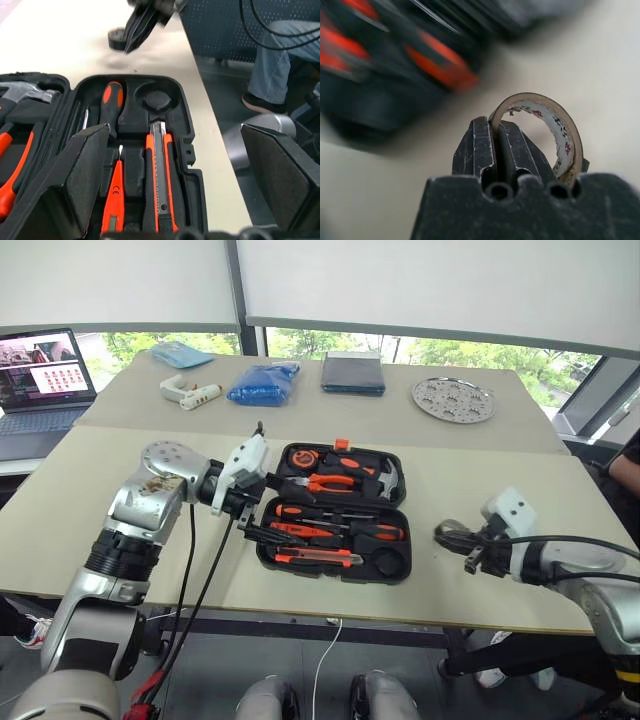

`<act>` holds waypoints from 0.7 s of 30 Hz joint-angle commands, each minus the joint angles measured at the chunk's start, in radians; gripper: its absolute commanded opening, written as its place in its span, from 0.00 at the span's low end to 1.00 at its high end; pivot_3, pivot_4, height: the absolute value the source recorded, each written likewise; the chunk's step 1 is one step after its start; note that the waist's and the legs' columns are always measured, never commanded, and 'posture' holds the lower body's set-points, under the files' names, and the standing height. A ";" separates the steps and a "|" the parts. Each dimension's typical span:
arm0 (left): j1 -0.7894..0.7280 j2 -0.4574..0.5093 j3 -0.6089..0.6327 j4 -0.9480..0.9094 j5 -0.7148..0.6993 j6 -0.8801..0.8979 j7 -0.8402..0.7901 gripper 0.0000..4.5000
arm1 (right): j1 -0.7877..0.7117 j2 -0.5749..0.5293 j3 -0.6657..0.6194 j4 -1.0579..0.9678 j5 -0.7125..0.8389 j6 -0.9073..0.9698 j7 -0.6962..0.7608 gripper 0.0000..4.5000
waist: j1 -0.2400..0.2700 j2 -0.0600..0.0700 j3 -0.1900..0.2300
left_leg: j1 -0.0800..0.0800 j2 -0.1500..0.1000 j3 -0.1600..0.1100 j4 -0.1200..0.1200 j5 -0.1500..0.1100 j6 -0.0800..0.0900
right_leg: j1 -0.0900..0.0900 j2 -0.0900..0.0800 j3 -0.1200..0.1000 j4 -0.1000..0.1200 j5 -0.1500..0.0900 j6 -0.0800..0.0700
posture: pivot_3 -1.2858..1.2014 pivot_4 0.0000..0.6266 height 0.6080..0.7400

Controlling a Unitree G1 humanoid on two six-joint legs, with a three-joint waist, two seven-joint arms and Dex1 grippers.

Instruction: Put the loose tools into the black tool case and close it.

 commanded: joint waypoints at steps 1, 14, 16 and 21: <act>0.006 0.006 0.002 -0.028 0.009 -0.030 0.001 1.00 | -0.051 0.035 0.096 -0.133 0.035 0.077 -0.035 0.01 | -0.001 0.000 0.000 | 0.000 0.000 0.000 0.000 0.000 0.000 | 0.000 0.000 0.000 0.000 0.000 0.000 | 0.52 0.24 0.84; 0.005 0.005 0.005 -0.014 0.019 -0.049 0.015 1.00 | -0.106 -0.001 0.280 -0.110 -0.115 0.104 -0.054 0.52 | 0.007 0.000 0.000 | -0.001 -0.001 0.000 0.000 0.000 0.000 | -0.001 -0.001 -0.001 0.000 0.000 0.000 | 0.52 0.24 0.84; 0.006 0.007 0.006 -0.013 0.020 -0.050 0.016 1.00 | -0.112 -0.007 0.264 -0.132 -0.091 0.117 -0.033 0.68 | 0.007 0.000 0.000 | -0.001 -0.001 0.000 0.000 0.000 0.000 | -0.001 -0.001 -0.001 0.000 0.000 -0.001 | 0.52 0.24 0.84; 0.012 0.024 0.020 0.009 0.036 -0.044 0.047 1.00 | -0.127 0.007 0.126 -0.139 0.041 0.171 -0.001 0.73 | 0.007 0.000 0.000 | -0.001 -0.001 0.000 0.000 0.000 0.000 | -0.001 -0.001 -0.001 0.000 0.000 -0.001 | 0.52 0.24 0.84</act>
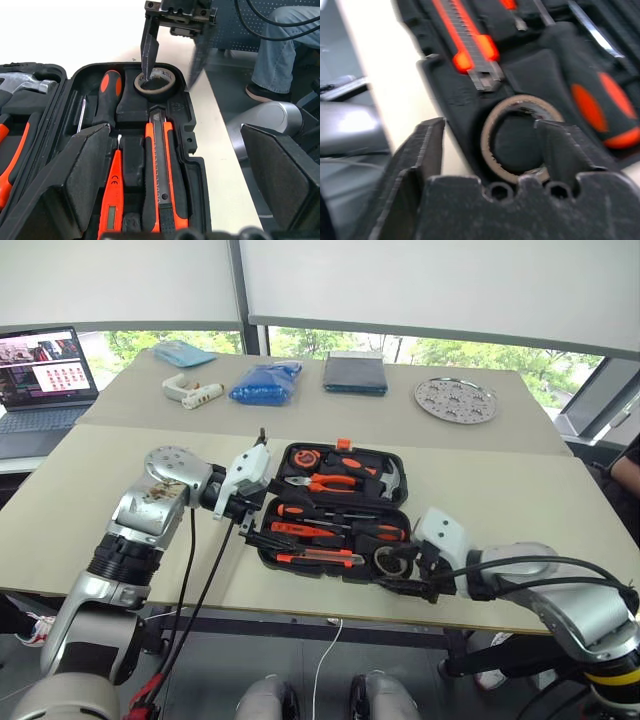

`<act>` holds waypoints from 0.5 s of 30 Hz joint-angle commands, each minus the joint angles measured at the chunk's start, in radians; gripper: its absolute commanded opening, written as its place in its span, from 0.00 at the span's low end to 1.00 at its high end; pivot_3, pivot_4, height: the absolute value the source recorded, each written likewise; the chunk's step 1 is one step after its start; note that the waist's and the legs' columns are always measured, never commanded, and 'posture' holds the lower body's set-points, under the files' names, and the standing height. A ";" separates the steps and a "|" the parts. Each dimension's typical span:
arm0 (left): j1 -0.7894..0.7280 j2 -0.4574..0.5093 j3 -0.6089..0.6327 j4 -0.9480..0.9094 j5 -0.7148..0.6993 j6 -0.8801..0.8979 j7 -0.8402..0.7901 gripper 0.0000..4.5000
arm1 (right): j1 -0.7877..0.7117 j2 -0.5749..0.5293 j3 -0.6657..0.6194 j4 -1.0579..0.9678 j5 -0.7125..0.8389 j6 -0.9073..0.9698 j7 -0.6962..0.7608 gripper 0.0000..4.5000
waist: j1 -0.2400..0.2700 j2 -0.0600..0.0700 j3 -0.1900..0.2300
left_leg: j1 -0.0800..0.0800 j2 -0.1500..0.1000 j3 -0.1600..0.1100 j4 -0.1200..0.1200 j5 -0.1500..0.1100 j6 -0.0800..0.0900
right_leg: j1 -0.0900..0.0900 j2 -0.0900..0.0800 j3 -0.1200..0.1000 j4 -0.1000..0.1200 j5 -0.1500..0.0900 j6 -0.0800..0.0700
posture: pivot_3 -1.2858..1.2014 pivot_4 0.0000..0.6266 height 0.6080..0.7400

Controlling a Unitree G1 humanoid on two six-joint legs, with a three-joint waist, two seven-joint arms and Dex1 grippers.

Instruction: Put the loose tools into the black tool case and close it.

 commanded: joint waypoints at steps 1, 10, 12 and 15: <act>0.004 0.026 0.035 0.023 0.022 -0.015 0.042 1.00 | -0.032 0.007 -0.155 0.007 0.085 0.033 0.002 0.73 | 0.000 0.000 0.000 | 0.000 0.000 0.000 0.000 0.000 0.000 | 0.000 0.000 0.000 0.000 0.000 0.000 | 0.52 0.24 0.84; 0.056 0.098 0.134 0.303 0.136 -0.107 0.279 0.51 | -0.051 -0.012 -0.249 0.285 -0.033 -0.112 -0.014 0.20 | -0.004 0.000 0.000 | 0.001 0.000 0.000 -0.002 0.000 0.000 | 0.000 0.000 0.000 0.000 0.000 0.000 | 0.52 0.24 0.84; 0.067 0.092 0.121 0.337 0.168 -0.140 0.305 0.34 | -0.049 -0.013 -0.202 0.337 -0.094 -0.187 0.006 0.04 | -0.006 0.000 0.000 | 0.001 0.000 0.000 -0.002 0.000 0.000 | 0.000 0.000 0.000 0.000 0.000 0.000 | 0.52 0.24 0.84; 0.059 0.043 0.107 0.371 0.188 -0.147 0.336 0.09 | -0.063 0.006 -0.132 0.425 -0.172 -0.300 0.038 0.00 | -0.001 0.000 0.000 | 0.000 -0.001 0.001 -0.002 0.000 0.000 | 0.000 0.000 -0.001 0.000 0.000 0.000 | 0.52 0.24 0.84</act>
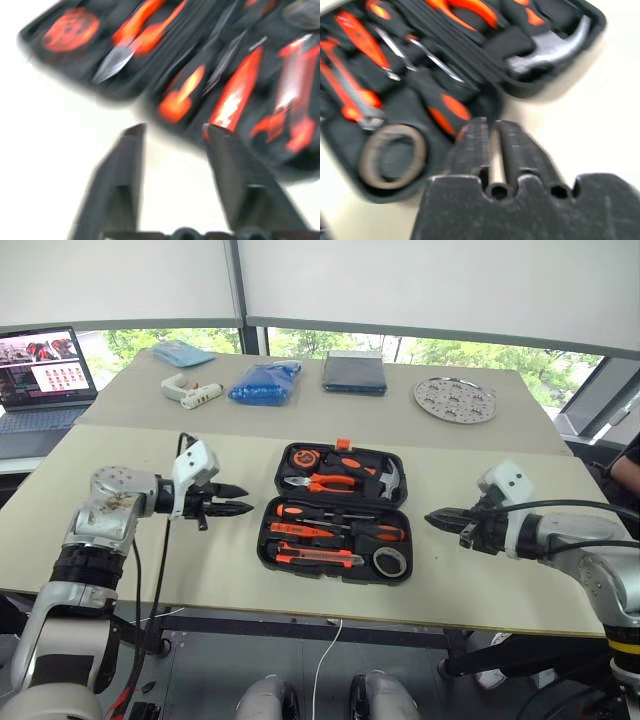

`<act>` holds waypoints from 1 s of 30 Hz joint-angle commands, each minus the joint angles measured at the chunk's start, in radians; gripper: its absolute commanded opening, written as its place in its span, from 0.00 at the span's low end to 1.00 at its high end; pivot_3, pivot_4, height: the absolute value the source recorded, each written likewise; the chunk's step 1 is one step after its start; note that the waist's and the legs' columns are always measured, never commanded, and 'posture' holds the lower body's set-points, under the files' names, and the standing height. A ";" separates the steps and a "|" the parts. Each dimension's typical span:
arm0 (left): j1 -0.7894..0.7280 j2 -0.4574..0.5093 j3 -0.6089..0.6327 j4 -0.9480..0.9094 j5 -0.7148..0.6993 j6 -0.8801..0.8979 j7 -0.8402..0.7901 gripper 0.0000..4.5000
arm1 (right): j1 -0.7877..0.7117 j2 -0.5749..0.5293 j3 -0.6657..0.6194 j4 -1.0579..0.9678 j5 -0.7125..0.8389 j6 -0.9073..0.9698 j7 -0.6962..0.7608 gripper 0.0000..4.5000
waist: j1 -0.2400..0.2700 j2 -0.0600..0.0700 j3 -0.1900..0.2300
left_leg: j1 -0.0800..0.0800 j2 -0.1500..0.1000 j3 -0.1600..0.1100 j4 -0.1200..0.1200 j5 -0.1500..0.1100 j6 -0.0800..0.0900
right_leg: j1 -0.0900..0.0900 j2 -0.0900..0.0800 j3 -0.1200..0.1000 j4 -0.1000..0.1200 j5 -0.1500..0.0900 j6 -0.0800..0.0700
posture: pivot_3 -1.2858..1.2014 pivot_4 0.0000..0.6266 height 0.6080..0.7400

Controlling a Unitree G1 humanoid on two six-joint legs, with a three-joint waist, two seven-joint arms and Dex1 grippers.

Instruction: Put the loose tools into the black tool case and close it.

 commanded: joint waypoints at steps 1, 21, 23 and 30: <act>-0.025 -0.056 -0.008 0.021 0.019 -0.028 0.041 0.02 | -0.023 0.012 0.068 0.084 -0.100 -0.161 0.050 0.00 | 0.004 0.000 0.000 | 0.000 0.000 0.000 0.000 0.000 0.000 | 0.000 0.000 0.000 0.000 0.000 0.000 | 0.52 0.24 0.84; 0.123 -0.086 -0.112 -0.320 -0.011 0.067 -0.198 0.00 | 0.132 0.008 0.099 -0.032 -0.171 -0.427 0.298 0.00 | -0.017 0.000 0.000 | 0.001 0.000 0.001 -0.002 0.000 -0.001 | 0.000 -0.001 0.000 0.001 -0.003 0.002 | 0.52 0.24 0.84; 0.147 -0.077 -0.112 -0.339 -0.002 0.052 -0.195 0.00 | 0.164 0.009 0.078 -0.047 -0.173 -0.418 0.287 0.00 | -0.017 0.000 0.000 | 0.002 0.000 0.001 -0.002 0.000 -0.001 | 0.000 -0.001 0.001 0.001 -0.003 0.002 | 0.52 0.24 0.84; 0.166 -0.017 -0.088 -0.255 0.051 -0.012 -0.166 0.00 | 0.243 -0.001 0.046 -0.078 -0.205 -0.405 0.259 0.00 | -0.012 0.000 0.000 | 0.002 0.000 0.000 -0.002 0.000 -0.001 | 0.000 -0.002 0.001 0.001 -0.003 0.002 | 0.52 0.24 0.84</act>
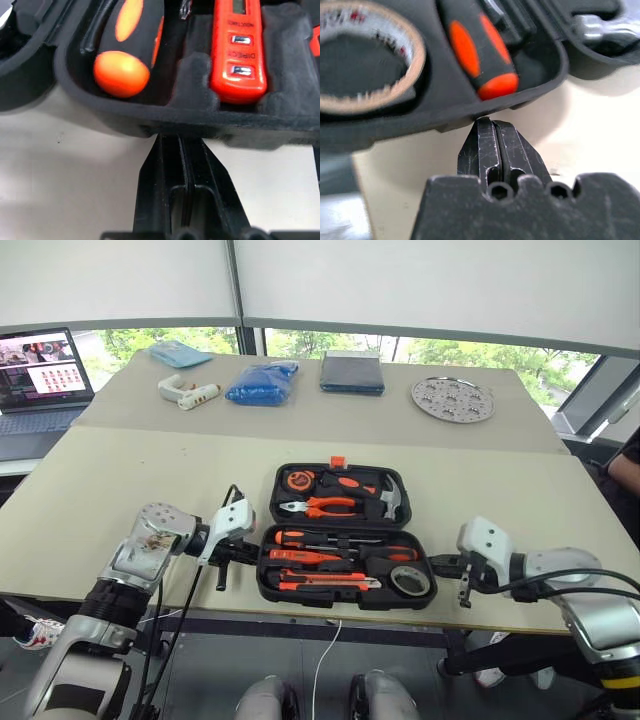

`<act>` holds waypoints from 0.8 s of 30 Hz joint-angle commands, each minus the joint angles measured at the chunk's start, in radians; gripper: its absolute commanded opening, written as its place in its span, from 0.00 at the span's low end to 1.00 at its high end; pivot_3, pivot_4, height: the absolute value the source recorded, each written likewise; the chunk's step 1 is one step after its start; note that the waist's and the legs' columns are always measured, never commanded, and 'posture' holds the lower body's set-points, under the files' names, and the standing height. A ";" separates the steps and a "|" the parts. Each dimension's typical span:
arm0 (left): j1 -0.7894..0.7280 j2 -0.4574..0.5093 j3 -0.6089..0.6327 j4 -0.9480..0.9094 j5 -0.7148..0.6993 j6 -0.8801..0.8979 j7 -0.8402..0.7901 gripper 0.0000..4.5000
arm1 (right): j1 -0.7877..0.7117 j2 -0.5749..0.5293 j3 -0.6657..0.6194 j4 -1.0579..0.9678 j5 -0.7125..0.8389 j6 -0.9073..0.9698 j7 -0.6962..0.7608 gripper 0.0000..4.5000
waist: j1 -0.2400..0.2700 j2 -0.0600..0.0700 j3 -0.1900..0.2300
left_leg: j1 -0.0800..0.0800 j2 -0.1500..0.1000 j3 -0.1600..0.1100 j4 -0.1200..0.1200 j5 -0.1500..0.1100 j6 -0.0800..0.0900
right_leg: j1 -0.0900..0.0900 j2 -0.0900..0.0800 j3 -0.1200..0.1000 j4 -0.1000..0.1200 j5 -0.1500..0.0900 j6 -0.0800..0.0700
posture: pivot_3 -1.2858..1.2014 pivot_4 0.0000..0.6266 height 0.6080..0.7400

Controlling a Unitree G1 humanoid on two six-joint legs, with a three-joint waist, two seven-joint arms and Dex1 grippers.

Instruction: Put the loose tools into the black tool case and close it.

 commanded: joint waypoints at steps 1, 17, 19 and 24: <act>0.012 0.065 0.016 0.032 0.018 -0.075 -0.009 0.00 | 0.023 -0.012 -0.027 -0.037 0.006 0.000 -0.010 0.00 | 0.000 0.000 0.000 | 0.000 0.000 0.000 0.000 0.000 0.000 | 0.000 0.000 0.000 0.000 0.000 0.000 | 0.52 0.24 0.84; -0.359 0.019 0.142 0.428 -0.087 0.444 0.142 0.65 | -0.320 0.081 -0.132 0.165 0.196 0.446 -0.159 0.63 | 0.000 0.000 0.000 | 0.000 0.002 -0.001 0.000 0.006 0.000 | 0.000 0.001 -0.001 0.001 0.007 -0.005 | 0.52 0.24 0.84; -0.431 -0.036 0.155 0.502 -0.089 0.493 0.191 0.81 | -0.413 0.127 -0.102 0.225 0.184 0.501 -0.201 0.77 | 0.000 0.000 0.000 | 0.000 0.001 -0.001 0.000 0.006 0.001 | 0.000 0.001 0.000 0.001 0.007 -0.005 | 0.52 0.24 0.84; -0.556 -0.152 0.164 0.674 -0.059 0.513 0.330 1.00 | -0.582 0.208 -0.013 0.412 0.081 0.499 -0.304 0.99 | -0.009 0.000 0.000 | -0.005 -0.002 0.000 -0.001 0.006 0.001 | -0.003 0.002 -0.001 0.001 0.007 -0.008 | 0.52 0.24 0.84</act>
